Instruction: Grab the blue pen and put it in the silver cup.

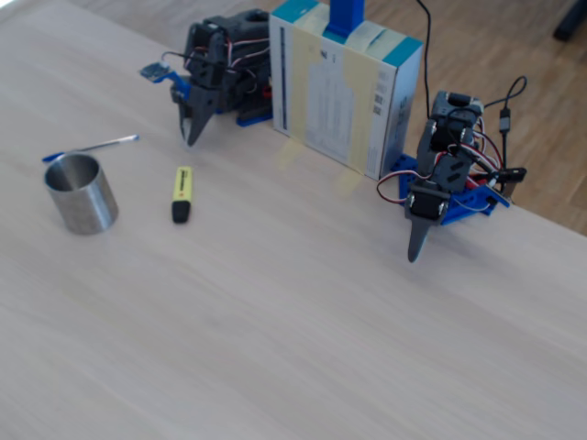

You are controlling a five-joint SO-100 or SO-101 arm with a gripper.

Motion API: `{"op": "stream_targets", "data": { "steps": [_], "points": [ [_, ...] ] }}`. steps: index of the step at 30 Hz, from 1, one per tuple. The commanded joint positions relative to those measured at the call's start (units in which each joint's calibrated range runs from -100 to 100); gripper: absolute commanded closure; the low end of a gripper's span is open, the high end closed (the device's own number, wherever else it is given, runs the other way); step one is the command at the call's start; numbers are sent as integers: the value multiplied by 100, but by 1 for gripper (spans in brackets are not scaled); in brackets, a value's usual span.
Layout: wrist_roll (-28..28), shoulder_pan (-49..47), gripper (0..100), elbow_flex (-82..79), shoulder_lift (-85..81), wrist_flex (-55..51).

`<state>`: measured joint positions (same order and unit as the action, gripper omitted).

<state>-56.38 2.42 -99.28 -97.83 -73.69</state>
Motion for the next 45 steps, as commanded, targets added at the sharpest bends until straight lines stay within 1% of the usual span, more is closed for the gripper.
{"op": "stream_targets", "data": {
  "steps": [1, 14, 20, 24, 26, 30, 33, 45],
  "points": [
    [16, -24, 97, -45, 24, -83],
    [-31, 45, 97, 9, 74, -6],
    [-31, 19, 97, 19, 107, 895],
    [-73, -24, 97, 19, 107, 1127],
    [-239, -33, 94, 91, 107, 1127],
    [-484, -33, 82, 282, 157, 1127],
    [-587, -103, 77, 581, 440, 1135],
    [-1222, -77, 76, 2531, 2377, 1049]
  ]
}}
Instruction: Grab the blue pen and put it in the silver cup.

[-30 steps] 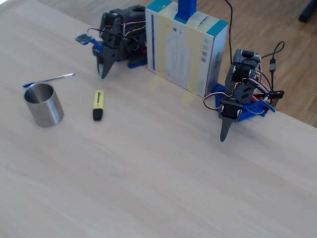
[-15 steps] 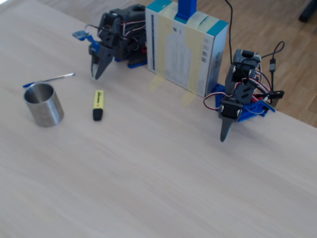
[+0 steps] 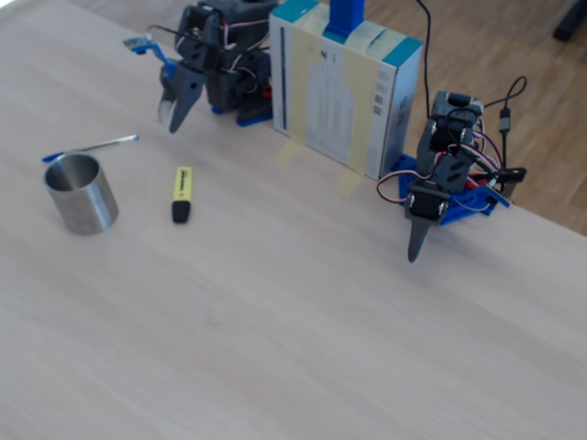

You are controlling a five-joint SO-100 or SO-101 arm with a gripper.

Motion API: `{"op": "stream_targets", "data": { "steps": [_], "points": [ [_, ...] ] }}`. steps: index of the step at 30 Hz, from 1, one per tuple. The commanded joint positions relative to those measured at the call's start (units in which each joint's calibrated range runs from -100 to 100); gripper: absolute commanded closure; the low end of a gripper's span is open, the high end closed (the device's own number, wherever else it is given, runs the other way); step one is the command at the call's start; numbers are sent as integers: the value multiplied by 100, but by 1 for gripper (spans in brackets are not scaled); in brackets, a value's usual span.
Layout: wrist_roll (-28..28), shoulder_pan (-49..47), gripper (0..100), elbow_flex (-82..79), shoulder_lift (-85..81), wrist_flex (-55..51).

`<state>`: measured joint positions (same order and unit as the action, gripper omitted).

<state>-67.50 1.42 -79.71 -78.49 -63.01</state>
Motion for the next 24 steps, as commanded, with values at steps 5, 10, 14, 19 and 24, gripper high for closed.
{"op": "stream_targets", "data": {
  "steps": [5, 10, 14, 19, 24],
  "points": [
    [-130, 233, 76, 1091, 1066, -18],
    [-120, 451, 76, 1472, 1565, 59],
    [-110, 652, 76, 1790, 1922, 68],
    [-110, 800, 77, 2234, 2313, 68],
    [-110, 1097, 77, 2606, 2679, 68]
  ]
}}
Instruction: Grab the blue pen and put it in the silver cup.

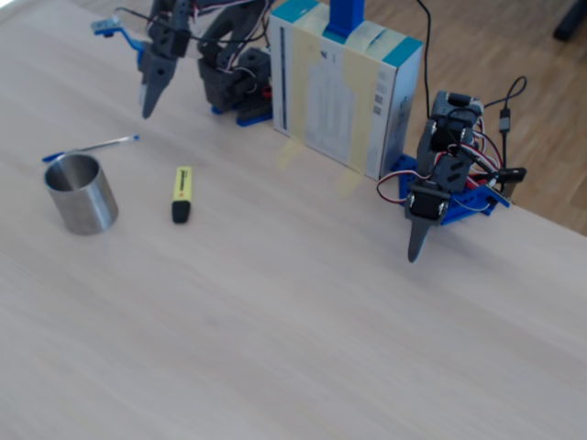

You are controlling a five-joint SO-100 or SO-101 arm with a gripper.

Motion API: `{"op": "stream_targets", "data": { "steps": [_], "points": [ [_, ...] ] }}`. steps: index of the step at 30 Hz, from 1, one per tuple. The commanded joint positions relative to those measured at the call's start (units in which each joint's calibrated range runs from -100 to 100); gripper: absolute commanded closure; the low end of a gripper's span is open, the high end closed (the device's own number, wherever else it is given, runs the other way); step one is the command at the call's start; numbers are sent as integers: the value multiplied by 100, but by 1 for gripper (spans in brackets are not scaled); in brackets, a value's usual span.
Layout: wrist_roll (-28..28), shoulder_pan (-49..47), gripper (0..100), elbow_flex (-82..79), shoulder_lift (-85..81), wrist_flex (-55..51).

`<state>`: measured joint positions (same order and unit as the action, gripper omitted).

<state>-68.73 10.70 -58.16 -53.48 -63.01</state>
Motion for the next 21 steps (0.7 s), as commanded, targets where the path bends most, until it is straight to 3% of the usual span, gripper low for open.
{"op": "stream_targets", "data": {
  "steps": [1, 9, 21],
  "points": [
    [14, 204, 77, 533, 261, 68],
    [24, 247, 77, 1340, 1092, 68],
    [549, 666, 76, 2174, 2015, 582]
  ]
}}
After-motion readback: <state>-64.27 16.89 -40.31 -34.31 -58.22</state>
